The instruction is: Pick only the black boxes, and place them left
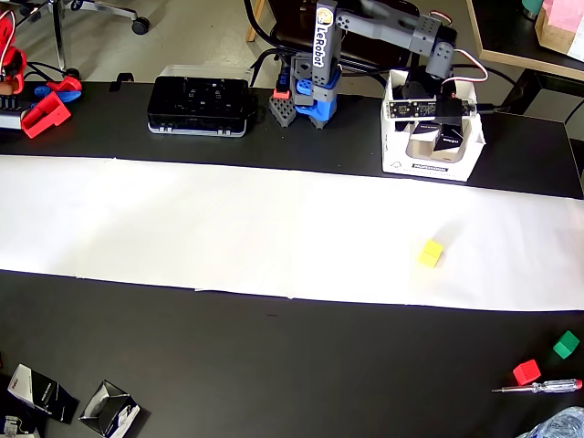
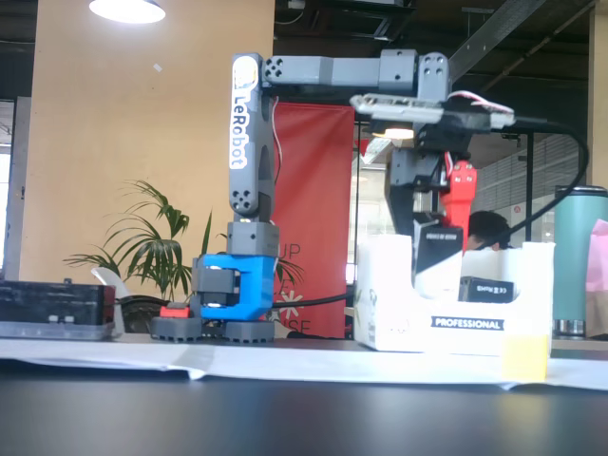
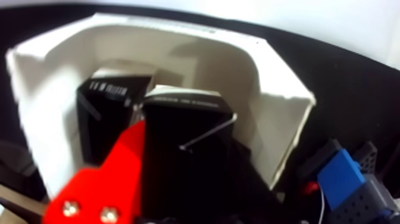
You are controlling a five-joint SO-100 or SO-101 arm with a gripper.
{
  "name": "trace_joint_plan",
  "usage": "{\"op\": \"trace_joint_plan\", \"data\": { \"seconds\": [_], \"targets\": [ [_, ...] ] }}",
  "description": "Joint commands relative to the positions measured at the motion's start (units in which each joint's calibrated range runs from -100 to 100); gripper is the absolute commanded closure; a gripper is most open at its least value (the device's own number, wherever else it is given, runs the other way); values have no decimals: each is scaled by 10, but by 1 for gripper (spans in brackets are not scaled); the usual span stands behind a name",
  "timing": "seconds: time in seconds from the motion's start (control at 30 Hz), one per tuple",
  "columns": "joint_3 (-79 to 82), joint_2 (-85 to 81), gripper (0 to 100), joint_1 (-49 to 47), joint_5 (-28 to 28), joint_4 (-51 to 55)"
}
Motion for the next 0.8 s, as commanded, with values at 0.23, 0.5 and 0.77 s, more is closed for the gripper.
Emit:
{"op": "trace_joint_plan", "data": {
  "seconds": [0.23,0.5,0.77],
  "targets": [
    [74,-68,56,47,53,-59],
    [137,-256,53,49,121,-109],
    [193,-444,54,51,167,-135]
  ]
}}
